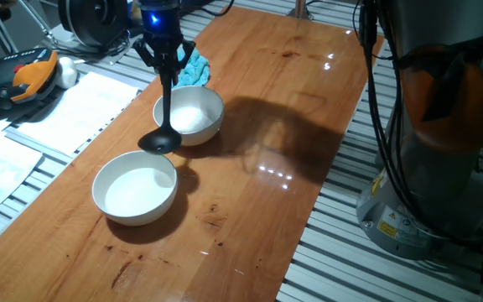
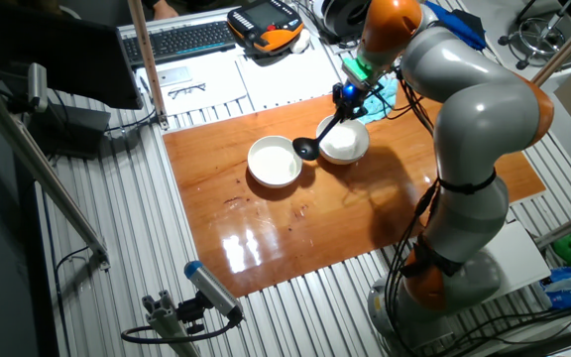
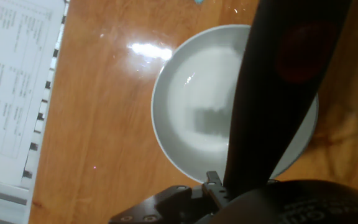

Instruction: Scoop water with a large spoon from one bowl to another

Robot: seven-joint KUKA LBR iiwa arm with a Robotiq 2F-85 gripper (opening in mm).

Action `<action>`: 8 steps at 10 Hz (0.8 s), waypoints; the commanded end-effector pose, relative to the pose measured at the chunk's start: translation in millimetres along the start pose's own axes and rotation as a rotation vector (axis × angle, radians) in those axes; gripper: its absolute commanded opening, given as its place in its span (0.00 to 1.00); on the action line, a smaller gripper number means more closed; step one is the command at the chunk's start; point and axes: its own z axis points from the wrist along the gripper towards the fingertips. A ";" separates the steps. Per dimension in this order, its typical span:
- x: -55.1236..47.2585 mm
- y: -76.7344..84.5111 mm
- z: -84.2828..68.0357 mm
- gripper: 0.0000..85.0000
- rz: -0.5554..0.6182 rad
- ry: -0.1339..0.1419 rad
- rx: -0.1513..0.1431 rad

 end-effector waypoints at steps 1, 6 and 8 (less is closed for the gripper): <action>2.0 -0.3 1.7 0.00 0.015 0.000 -0.004; 7.5 -2.1 6.2 0.00 0.073 -0.004 -0.014; 11.7 -2.4 11.0 0.00 0.099 0.005 -0.016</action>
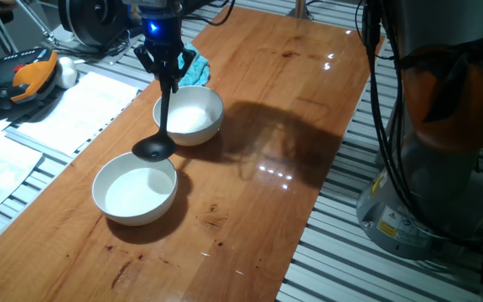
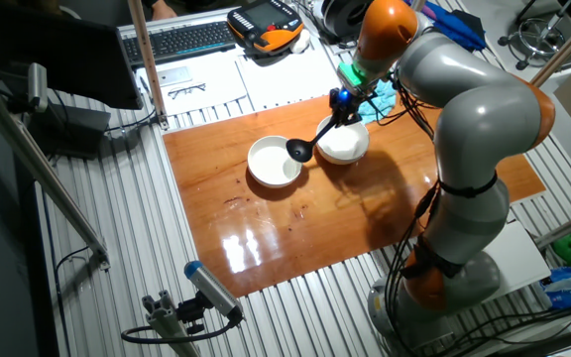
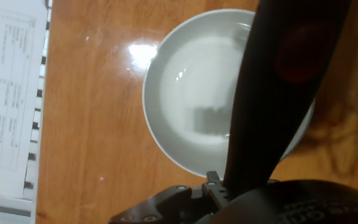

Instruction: Scoop water with a large spoon from one bowl to another

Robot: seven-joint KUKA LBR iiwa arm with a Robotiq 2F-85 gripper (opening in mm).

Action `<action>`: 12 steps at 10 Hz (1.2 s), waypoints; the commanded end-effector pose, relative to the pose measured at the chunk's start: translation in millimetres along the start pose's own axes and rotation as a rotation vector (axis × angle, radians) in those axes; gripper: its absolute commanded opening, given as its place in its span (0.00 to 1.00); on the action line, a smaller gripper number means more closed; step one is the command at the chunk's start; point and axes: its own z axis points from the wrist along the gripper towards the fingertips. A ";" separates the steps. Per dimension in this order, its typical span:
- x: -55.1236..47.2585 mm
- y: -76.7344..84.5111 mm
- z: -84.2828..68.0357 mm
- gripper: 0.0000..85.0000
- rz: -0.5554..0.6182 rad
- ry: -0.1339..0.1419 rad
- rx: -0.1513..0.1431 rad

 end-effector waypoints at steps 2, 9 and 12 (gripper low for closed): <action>4.4 -1.2 5.9 0.00 0.022 -0.008 -0.006; 10.4 -3.5 13.4 0.00 0.049 -0.033 -0.016; 10.6 -3.4 13.8 0.00 0.050 -0.043 -0.014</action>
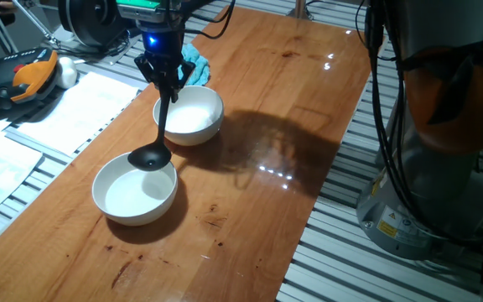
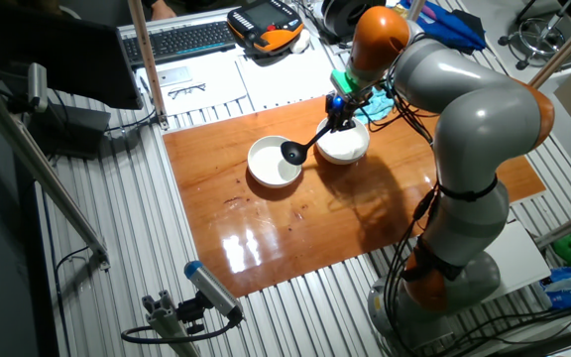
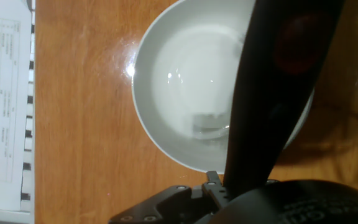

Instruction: Scoop water with a large spoon from one bowl to another

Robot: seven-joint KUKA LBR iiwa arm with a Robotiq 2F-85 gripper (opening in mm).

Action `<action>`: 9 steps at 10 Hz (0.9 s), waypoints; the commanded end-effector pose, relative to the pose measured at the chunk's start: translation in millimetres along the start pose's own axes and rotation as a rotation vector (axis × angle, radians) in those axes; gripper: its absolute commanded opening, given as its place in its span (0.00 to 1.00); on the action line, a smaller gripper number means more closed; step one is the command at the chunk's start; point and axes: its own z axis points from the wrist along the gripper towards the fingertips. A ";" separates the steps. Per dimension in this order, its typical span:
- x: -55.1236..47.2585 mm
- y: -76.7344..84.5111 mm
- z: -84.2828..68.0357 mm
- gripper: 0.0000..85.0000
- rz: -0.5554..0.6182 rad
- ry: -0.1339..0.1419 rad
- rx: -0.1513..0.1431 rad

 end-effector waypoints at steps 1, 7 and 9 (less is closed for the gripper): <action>0.0 0.0 0.0 0.00 0.000 -0.001 0.002; -0.1 0.3 0.2 0.00 -0.011 -0.011 0.000; -0.1 0.3 0.2 0.00 -0.032 -0.014 0.027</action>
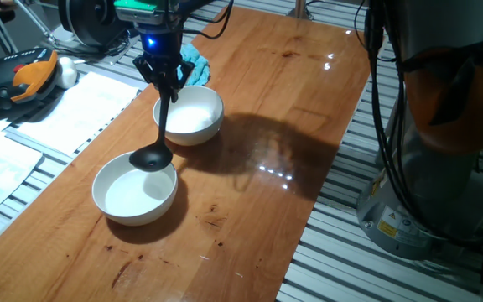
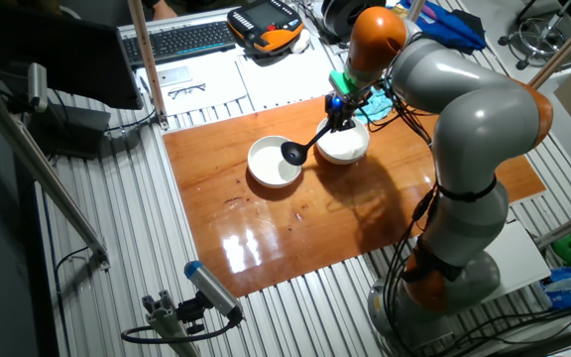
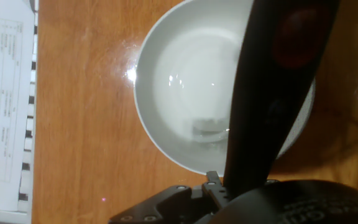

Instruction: Scoop water with a large spoon from one bowl to another

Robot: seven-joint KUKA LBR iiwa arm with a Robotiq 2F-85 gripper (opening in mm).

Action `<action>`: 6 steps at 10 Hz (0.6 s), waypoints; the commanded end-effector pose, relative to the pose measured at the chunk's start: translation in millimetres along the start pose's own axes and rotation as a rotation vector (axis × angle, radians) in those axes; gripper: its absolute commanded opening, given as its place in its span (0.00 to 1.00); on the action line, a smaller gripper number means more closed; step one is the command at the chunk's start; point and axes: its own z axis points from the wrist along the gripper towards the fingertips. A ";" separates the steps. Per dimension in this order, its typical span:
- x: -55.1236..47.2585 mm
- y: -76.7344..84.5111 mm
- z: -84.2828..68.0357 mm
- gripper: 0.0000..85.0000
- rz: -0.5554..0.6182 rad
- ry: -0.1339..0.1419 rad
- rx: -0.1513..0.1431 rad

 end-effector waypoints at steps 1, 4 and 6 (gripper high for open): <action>-0.3 -0.1 0.0 0.00 0.023 0.060 0.002; -0.3 -0.1 0.0 0.00 0.123 0.104 -0.018; -0.3 -0.1 0.0 0.00 0.144 0.029 -0.026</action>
